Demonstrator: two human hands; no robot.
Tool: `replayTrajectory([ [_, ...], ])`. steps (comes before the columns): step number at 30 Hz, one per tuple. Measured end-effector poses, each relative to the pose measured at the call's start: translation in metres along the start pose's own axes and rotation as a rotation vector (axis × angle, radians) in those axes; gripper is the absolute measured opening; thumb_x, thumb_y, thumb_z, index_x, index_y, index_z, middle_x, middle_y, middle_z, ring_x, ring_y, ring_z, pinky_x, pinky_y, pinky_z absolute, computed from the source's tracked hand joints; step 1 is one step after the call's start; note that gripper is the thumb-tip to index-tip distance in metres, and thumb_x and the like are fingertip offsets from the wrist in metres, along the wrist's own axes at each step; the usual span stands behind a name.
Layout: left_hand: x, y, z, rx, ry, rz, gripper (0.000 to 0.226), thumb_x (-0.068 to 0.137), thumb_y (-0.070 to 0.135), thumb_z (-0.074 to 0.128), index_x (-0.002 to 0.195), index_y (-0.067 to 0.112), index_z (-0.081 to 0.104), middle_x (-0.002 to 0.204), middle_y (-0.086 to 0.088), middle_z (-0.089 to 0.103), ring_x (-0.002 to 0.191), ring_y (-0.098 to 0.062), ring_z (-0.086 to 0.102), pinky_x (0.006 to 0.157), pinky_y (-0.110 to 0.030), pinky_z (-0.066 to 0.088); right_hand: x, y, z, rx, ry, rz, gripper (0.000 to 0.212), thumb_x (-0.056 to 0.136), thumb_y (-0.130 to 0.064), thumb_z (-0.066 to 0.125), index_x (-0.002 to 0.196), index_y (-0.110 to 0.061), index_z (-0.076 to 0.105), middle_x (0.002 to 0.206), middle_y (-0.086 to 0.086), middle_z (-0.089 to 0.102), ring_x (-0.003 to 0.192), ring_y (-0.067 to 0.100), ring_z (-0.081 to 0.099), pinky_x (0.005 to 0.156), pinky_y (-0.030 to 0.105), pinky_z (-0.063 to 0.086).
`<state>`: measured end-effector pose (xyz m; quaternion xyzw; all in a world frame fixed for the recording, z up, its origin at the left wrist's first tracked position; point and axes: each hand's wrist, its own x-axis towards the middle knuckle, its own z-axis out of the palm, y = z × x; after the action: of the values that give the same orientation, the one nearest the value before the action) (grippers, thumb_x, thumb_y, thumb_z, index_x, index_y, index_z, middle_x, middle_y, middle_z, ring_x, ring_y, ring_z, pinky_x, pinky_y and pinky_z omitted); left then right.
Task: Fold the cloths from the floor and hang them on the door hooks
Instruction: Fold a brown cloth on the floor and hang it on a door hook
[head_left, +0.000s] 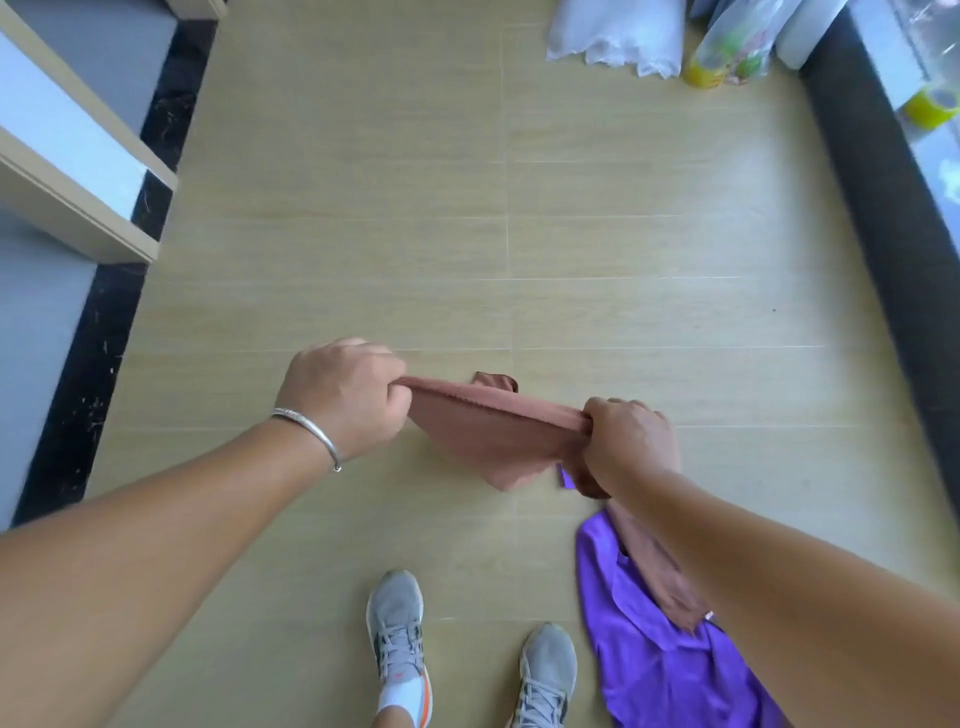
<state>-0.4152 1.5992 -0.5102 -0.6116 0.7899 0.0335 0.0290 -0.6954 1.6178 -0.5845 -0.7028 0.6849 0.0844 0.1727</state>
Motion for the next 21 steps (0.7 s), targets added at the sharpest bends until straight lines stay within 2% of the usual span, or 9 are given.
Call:
replayTrajectory([
  [3, -0.022, -0.052, 0.021, 0.183, -0.28, -0.169, 0.022, 0.079, 0.028, 0.047, 0.084, 0.025, 0.068, 0.084, 0.002, 0.064, 0.086, -0.024, 0.061, 0.059, -0.028, 0.031, -0.008, -0.013, 0.017, -0.06, -0.04, -0.071, 0.022, 0.076, -0.013, 0.05, 0.092, -0.026, 0.057, 0.088, -0.002, 0.064, 0.087, 0.024, 0.056, 0.076, 0.034, 0.039],
  [5, -0.038, -0.072, 0.037, 0.267, -0.461, -0.248, 0.018, 0.08, 0.024, 0.05, 0.087, 0.025, 0.067, 0.086, 0.004, 0.065, 0.086, -0.023, 0.062, 0.062, -0.028, 0.034, -0.015, -0.028, 0.029, -0.082, -0.058, -0.147, 0.021, 0.078, -0.009, 0.043, 0.088, -0.026, 0.052, 0.083, -0.001, 0.064, 0.073, 0.024, 0.048, 0.068, 0.034, 0.032],
  [7, -0.055, -0.081, 0.059, 0.334, -0.588, -0.235, 0.015, 0.079, 0.021, 0.052, 0.088, 0.026, 0.064, 0.087, 0.006, 0.065, 0.087, -0.02, 0.063, 0.066, -0.028, 0.035, -0.023, -0.041, 0.04, -0.087, -0.09, -0.189, 0.022, 0.079, -0.01, 0.043, 0.09, -0.025, 0.054, 0.081, 0.001, 0.065, 0.07, 0.025, 0.048, 0.064, 0.034, 0.031],
  [10, -0.091, -0.081, 0.095, 0.398, -0.762, -0.121, 0.024, 0.081, 0.02, 0.054, 0.102, 0.027, 0.063, 0.103, 0.007, 0.065, 0.1, -0.019, 0.061, 0.08, -0.032, 0.037, -0.047, -0.06, 0.063, -0.021, -0.206, -0.206, 0.023, 0.084, -0.016, 0.045, 0.1, -0.024, 0.06, 0.088, 0.002, 0.067, 0.084, 0.029, 0.061, 0.066, 0.035, 0.045],
  [13, -0.128, -0.079, 0.126, 0.353, -0.881, -0.084, 0.027, 0.083, 0.027, 0.052, 0.108, 0.026, 0.063, 0.109, 0.006, 0.065, 0.103, -0.02, 0.061, 0.089, -0.04, 0.037, -0.083, -0.08, 0.088, -0.063, -0.335, -0.23, 0.028, 0.082, -0.018, 0.046, 0.104, -0.027, 0.061, 0.094, 0.001, 0.068, 0.092, 0.026, 0.061, 0.071, 0.034, 0.042],
  [15, -0.154, -0.085, 0.14, 0.301, -0.942, -0.068, 0.03, 0.084, 0.027, 0.05, 0.11, 0.025, 0.063, 0.112, 0.005, 0.065, 0.105, -0.02, 0.06, 0.09, -0.041, 0.036, -0.103, -0.093, 0.1, -0.111, -0.386, -0.194, 0.029, 0.08, -0.018, 0.045, 0.103, -0.027, 0.06, 0.095, 0.0, 0.068, 0.093, 0.023, 0.062, 0.072, 0.033, 0.04],
  [18, -0.176, -0.108, 0.151, 0.254, -0.983, -0.053, 0.033, 0.081, 0.023, 0.047, 0.11, 0.024, 0.063, 0.113, 0.002, 0.065, 0.109, -0.022, 0.058, 0.092, -0.043, 0.035, -0.114, -0.117, 0.109, -0.142, -0.404, -0.103, 0.025, 0.08, -0.021, 0.042, 0.099, -0.027, 0.057, 0.095, 0.0, 0.068, 0.092, 0.021, 0.062, 0.068, 0.031, 0.034],
  [21, -0.175, -0.138, 0.154, 0.212, -0.961, -0.064, 0.033, 0.082, 0.022, 0.045, 0.111, 0.023, 0.063, 0.115, 0.0, 0.065, 0.111, -0.022, 0.057, 0.092, -0.039, 0.037, -0.098, -0.139, 0.107, -0.152, -0.359, -0.068, 0.03, 0.087, -0.035, 0.03, 0.1, -0.027, 0.055, 0.097, 0.0, 0.066, 0.097, 0.022, 0.061, 0.07, 0.034, 0.032],
])
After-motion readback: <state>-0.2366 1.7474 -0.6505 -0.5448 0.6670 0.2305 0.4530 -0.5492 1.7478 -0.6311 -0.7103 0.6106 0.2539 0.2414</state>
